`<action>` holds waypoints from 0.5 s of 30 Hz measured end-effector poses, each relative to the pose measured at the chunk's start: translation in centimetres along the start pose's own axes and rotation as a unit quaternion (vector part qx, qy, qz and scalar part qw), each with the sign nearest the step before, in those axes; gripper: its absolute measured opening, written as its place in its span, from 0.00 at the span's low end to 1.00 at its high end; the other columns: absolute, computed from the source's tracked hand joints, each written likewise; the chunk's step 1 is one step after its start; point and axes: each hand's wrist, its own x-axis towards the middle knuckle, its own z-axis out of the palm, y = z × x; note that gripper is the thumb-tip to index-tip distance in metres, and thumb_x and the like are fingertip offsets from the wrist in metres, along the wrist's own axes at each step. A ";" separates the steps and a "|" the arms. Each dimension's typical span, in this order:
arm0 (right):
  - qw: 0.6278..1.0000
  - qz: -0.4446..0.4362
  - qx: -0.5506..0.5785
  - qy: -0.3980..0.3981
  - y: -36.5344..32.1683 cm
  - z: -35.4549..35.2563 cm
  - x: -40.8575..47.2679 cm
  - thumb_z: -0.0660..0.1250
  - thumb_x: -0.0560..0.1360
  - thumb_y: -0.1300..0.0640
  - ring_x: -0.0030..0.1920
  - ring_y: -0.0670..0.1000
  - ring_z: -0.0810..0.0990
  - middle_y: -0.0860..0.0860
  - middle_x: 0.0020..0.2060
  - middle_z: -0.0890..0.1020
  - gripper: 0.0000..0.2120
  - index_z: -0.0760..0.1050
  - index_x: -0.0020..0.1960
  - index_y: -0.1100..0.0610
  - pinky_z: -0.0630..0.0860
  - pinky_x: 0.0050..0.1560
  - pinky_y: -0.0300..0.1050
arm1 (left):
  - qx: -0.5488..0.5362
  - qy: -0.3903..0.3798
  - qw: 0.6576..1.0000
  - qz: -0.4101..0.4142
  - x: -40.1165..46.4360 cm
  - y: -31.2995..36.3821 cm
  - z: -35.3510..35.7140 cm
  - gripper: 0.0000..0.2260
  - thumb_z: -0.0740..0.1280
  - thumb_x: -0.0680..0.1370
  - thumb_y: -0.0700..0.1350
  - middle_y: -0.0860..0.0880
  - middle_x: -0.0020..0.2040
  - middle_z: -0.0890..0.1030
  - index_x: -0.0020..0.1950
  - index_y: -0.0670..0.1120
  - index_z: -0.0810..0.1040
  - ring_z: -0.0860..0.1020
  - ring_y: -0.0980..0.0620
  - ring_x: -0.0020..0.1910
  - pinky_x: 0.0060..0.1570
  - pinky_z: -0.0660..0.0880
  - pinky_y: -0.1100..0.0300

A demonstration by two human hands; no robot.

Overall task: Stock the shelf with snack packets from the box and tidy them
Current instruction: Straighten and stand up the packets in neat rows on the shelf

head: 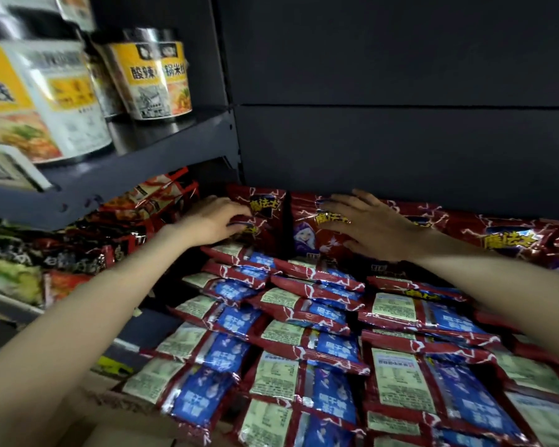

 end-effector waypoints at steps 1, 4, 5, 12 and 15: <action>1.000 0.004 -0.001 0.002 0.0 0.1 0.0 0.77 0.64 0.50 0.68 0.59 0.70 0.55 0.67 0.73 0.29 0.76 0.64 0.50 0.63 0.67 0.61 | -0.015 0.012 1.000 -0.002 0.6 0.1 0.4 0.14 0.67 0.77 0.47 0.49 0.62 0.78 0.63 0.49 0.76 0.75 0.49 0.60 0.58 0.69 0.58; 1.000 0.015 -0.001 0.004 0.4 0.1 -0.2 0.77 0.64 0.50 0.68 0.59 0.70 0.55 0.67 0.73 0.30 0.75 0.65 0.50 0.64 0.67 0.61 | -0.105 0.054 0.993 0.028 2.3 0.3 1.0 0.12 0.66 0.78 0.44 0.49 0.58 0.80 0.61 0.45 0.77 0.78 0.50 0.57 0.54 0.71 0.61; 1.000 0.018 0.000 -0.002 0.5 0.2 -0.3 0.77 0.64 0.50 0.68 0.60 0.70 0.55 0.68 0.72 0.30 0.75 0.65 0.50 0.64 0.67 0.60 | -0.136 0.066 0.988 0.041 2.8 0.2 1.2 0.11 0.67 0.77 0.43 0.51 0.55 0.80 0.59 0.44 0.78 0.78 0.51 0.55 0.52 0.72 0.61; 0.999 0.032 0.004 -0.015 0.9 0.6 -1.0 0.78 0.63 0.49 0.68 0.60 0.70 0.57 0.68 0.72 0.33 0.73 0.67 0.49 0.65 0.66 0.61 | 0.046 0.183 0.978 0.091 4.8 -0.5 2.8 0.19 0.71 0.73 0.45 0.46 0.60 0.74 0.63 0.44 0.74 0.72 0.46 0.59 0.57 0.71 0.50; 0.999 0.030 0.003 -0.010 0.9 0.7 -1.1 0.78 0.63 0.50 0.68 0.60 0.71 0.57 0.68 0.72 0.33 0.74 0.66 0.50 0.67 0.65 0.61 | 0.070 0.152 0.984 0.053 4.5 -0.8 2.9 0.29 0.69 0.73 0.56 0.46 0.66 0.69 0.70 0.46 0.67 0.69 0.45 0.63 0.60 0.67 0.48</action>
